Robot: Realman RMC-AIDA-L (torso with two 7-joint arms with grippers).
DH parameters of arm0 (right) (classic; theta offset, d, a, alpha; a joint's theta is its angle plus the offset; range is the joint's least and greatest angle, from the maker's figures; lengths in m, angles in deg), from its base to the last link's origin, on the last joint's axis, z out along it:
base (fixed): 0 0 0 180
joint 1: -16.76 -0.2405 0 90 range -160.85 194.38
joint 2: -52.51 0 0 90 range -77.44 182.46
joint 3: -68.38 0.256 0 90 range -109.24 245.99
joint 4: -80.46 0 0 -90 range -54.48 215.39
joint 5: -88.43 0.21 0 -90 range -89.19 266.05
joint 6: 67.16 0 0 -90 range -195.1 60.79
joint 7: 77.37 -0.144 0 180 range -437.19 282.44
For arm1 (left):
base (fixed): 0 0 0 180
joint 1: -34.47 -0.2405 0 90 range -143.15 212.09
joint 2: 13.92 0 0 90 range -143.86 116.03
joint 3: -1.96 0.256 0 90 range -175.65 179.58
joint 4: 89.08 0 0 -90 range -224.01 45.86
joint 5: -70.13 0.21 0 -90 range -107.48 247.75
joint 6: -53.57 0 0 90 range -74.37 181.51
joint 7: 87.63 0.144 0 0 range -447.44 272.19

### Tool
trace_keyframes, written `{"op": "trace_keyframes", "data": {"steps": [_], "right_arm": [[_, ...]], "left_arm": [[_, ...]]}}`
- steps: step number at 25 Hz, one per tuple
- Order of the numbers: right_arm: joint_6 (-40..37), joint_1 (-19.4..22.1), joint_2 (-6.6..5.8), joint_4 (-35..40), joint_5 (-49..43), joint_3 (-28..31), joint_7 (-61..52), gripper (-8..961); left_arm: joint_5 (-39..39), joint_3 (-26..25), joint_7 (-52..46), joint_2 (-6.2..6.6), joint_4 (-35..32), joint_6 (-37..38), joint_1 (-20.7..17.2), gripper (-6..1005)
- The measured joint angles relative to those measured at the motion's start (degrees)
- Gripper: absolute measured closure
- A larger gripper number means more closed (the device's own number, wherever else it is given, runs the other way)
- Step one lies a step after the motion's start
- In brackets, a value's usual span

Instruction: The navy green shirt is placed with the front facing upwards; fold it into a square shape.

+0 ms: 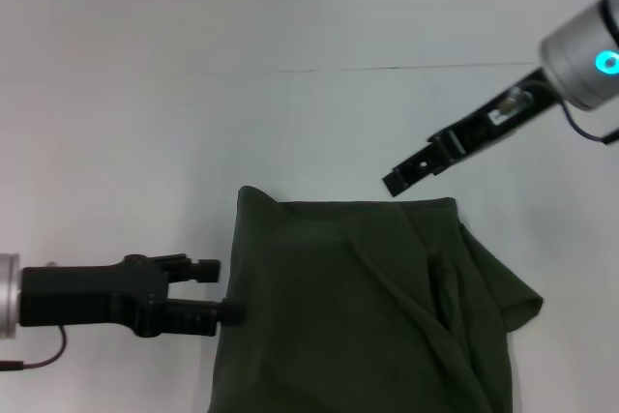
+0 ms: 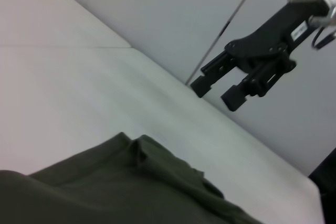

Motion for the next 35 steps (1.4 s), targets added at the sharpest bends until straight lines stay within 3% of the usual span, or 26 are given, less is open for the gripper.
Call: {"op": "trace_keyframes", "data": {"steps": [3,11,22,35], "right_arm": [[-0.7,-3.2,0.65,-0.9,-2.6,-2.2,-4.0,145],[4.6,-8.1,0.70,-11.4,-3.3,-10.5,-9.6,154],[15.2,-10.7,0.92,-22.2,-3.2,-17.7,-10.4,165],[19.5,-11.8,1.15,-25.9,-0.5,-22.6,-11.0,179]], "left_arm": [[0.0,0.0,2.1,-0.13,-1.5,-0.3,-1.1,47],[0.0,-0.1,5.4,-0.37,-2.1,-0.6,-1.6,47],[0.0,0.3,7.1,-0.67,-1.8,-2.6,-1.9,47],[0.0,0.3,7.2,-1.03,-1.7,-2.7,-2.1,48]]}}
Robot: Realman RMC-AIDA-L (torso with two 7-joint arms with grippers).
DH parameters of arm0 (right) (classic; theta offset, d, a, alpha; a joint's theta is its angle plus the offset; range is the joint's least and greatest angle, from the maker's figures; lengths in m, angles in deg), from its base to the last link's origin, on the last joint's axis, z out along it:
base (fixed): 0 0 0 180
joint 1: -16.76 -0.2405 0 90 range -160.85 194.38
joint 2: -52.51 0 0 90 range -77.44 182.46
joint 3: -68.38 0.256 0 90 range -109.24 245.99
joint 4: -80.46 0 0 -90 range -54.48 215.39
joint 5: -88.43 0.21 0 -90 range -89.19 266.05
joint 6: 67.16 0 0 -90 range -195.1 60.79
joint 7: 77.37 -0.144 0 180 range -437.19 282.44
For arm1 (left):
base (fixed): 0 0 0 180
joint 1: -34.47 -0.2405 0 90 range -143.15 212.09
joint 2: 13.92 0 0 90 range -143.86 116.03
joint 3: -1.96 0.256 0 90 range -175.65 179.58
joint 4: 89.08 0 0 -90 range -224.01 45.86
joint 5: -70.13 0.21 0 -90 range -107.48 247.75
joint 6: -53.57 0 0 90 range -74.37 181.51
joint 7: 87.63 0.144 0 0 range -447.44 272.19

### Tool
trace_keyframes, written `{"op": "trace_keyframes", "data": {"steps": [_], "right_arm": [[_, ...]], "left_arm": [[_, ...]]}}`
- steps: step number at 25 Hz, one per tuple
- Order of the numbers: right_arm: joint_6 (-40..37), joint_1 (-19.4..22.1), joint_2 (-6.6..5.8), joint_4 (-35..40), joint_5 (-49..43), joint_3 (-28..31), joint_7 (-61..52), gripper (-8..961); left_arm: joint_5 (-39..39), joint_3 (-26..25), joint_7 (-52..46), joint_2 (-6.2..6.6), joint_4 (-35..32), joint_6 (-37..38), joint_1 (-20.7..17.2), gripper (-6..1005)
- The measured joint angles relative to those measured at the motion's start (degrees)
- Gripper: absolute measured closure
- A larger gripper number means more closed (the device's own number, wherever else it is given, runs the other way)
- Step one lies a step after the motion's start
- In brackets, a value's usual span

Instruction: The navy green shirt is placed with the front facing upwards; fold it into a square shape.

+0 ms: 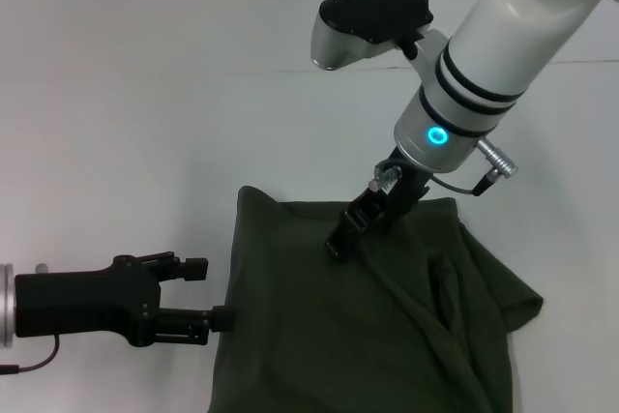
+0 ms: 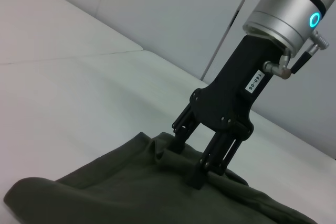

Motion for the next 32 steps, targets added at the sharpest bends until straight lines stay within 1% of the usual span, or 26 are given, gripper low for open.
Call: {"op": "trace_keyframes", "data": {"steps": [5,8,14,18,25,30,32], "right_arm": [[0.0,0.2,-0.16,0.4,-0.1,-0.3,-0.1,185],[0.1,0.2,-0.17,0.5,-0.1,-1.7,-0.1,188],[-0.3,0.0,-0.12,0.6,-0.2,-3.0,-0.1,415],[-0.4,0.0,-0.17,0.8,-0.3,-3.0,-0.1,588],[-1.1,1.2,-0.35,3.9,-0.8,-3.7,-0.1,871],[-2.0,2.7,-0.62,6.2,-0.8,-3.4,-0.1,921],[-3.0,3.7,-0.67,7.5,-0.9,-3.2,-0.2,923]], "left_arm": [[-0.1,0.0,0.0,-0.13,0.0,0.0,-0.1,48],[-0.3,0.0,0.0,-0.20,0.0,0.0,-0.1,48],[-0.3,0.0,0.0,-0.22,0.0,0.1,-0.1,48],[-0.4,0.0,0.2,-0.22,0.0,0.2,-0.1,48],[-0.4,-0.1,0.5,-0.31,0.0,0.2,-0.1,48],[-0.4,-0.1,0.6,-0.31,0.0,0.2,-0.1,48],[-0.4,-0.2,0.6,-0.31,0.0,0.1,-0.1,48]]}}
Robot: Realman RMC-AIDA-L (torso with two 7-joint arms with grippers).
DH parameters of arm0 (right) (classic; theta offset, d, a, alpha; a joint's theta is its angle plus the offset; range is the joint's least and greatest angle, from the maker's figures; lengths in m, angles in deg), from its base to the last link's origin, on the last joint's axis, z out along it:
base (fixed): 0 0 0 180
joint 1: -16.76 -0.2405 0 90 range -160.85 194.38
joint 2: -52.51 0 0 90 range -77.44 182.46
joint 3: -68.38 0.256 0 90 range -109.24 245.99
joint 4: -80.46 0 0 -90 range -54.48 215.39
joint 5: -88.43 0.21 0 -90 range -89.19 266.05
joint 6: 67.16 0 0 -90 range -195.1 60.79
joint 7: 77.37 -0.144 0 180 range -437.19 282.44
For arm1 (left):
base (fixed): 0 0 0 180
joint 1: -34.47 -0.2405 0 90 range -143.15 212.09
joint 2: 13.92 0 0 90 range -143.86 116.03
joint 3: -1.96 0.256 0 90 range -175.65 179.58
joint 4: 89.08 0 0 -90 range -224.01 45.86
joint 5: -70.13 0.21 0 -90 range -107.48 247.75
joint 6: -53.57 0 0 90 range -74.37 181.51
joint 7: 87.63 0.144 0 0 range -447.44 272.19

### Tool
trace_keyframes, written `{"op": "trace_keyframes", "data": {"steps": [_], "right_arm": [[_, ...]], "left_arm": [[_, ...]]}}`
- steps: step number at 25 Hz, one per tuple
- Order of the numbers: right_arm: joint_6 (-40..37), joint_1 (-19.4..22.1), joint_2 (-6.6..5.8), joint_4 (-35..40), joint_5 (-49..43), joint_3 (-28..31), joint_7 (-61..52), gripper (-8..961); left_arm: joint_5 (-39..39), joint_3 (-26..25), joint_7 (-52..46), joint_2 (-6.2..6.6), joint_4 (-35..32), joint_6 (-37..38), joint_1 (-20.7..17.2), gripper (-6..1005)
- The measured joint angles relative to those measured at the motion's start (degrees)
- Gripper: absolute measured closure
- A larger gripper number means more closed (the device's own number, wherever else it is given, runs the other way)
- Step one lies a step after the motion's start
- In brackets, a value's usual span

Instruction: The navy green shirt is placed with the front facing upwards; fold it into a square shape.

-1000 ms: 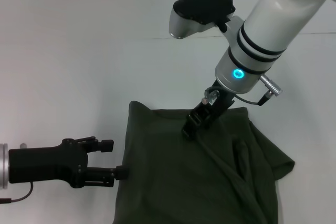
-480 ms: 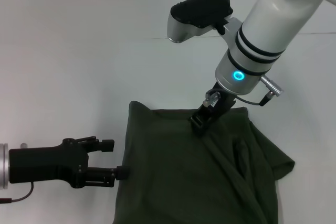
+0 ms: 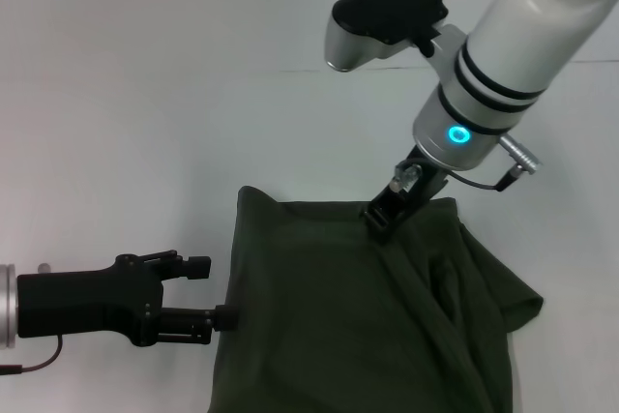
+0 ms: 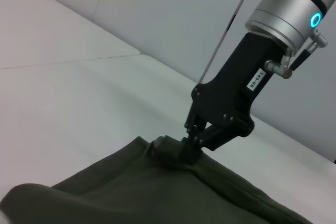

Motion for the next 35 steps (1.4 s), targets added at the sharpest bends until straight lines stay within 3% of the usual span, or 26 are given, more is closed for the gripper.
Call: {"op": "trace_keyframes", "data": {"steps": [7,11,18,35], "right_arm": [[-4.1,6.6,-0.03,8.8,-2.9,1.6,-1.3,931],[-4.9,10.7,-0.20,12.9,-3.3,5.6,-1.1,937],[-3.5,14.1,-0.34,13.7,-5.1,10.7,0.7,939],[-0.2,20.0,-0.36,13.7,-5.2,15.6,3.0,917]], "left_arm": [[0.0,-0.1,0.0,0.00,0.0,0.0,0.0,48],[0.0,-0.1,0.0,0.00,0.0,-0.1,0.0,48],[0.0,0.1,0.0,0.00,0.0,-0.1,0.0,48],[0.0,-0.1,-0.4,-0.28,0.2,0.5,-0.1,49]]}}
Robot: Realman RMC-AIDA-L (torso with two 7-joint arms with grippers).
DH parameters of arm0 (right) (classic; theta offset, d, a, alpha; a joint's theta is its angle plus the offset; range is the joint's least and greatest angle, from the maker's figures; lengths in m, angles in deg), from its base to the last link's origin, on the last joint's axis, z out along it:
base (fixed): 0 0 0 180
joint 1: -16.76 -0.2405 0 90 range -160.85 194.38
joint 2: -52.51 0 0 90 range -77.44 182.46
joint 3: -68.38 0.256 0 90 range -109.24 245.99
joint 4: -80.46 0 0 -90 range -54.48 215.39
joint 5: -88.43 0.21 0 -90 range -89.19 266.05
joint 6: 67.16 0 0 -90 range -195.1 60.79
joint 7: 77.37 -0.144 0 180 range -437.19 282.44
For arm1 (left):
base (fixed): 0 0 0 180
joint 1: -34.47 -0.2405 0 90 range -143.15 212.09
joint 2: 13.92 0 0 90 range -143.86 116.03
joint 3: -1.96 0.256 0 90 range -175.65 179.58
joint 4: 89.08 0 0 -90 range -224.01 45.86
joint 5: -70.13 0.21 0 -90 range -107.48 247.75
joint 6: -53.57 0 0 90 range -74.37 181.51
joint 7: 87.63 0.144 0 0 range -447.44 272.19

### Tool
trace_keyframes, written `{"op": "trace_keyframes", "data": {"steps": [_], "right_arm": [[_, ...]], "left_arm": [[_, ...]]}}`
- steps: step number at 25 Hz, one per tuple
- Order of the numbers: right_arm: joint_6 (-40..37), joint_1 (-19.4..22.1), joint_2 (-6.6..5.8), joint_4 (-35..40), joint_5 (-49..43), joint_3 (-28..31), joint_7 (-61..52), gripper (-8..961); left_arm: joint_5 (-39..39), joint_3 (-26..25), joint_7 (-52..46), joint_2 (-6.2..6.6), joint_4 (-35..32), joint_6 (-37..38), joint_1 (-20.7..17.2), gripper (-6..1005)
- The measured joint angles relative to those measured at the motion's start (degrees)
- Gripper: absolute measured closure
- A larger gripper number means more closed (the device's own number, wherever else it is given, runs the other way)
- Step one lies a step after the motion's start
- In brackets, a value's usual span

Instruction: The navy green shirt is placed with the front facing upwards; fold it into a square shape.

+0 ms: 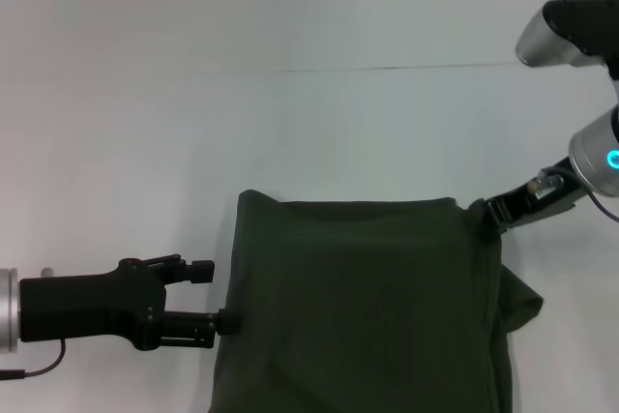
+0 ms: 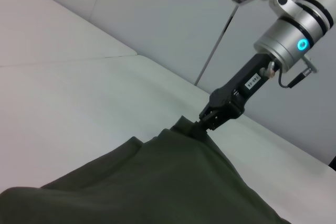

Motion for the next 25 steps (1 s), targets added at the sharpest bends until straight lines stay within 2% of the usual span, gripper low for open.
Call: {"op": "trace_keyframes", "data": {"steps": [6,12,15,19,23,25], "right_arm": [[-0.1,1.0,0.15,-0.2,0.5,0.7,0.7,900],[-0.7,1.0,0.01,-0.2,0.5,4.7,1.7,882],[-2.3,1.0,-0.06,0.2,2.2,10.2,5.3,749],[-6.8,1.4,-0.80,-0.4,10.6,19.4,13.7,604],[-12.2,3.3,-2.45,-3.9,22.6,25.3,25.4,493],[-14.2,4.5,-3.65,-8.7,29.1,26.7,33.5,437]], "left_arm": [[0.0,-0.1,-1.0,-0.07,0.0,0.1,-0.1,49],[0.0,-0.4,-2.3,0.04,0.0,1.3,0.0,49],[-0.2,-1.5,-3.5,0.18,0.0,2.7,0.3,49],[-1.3,-2.1,-4.1,0.35,0.0,4.2,0.4,49],[-1.5,-2.3,-4.0,0.44,0.0,4.6,0.4,49],[-1.5,-2.2,-3.2,0.48,0.0,4.6,0.3,49]]}}
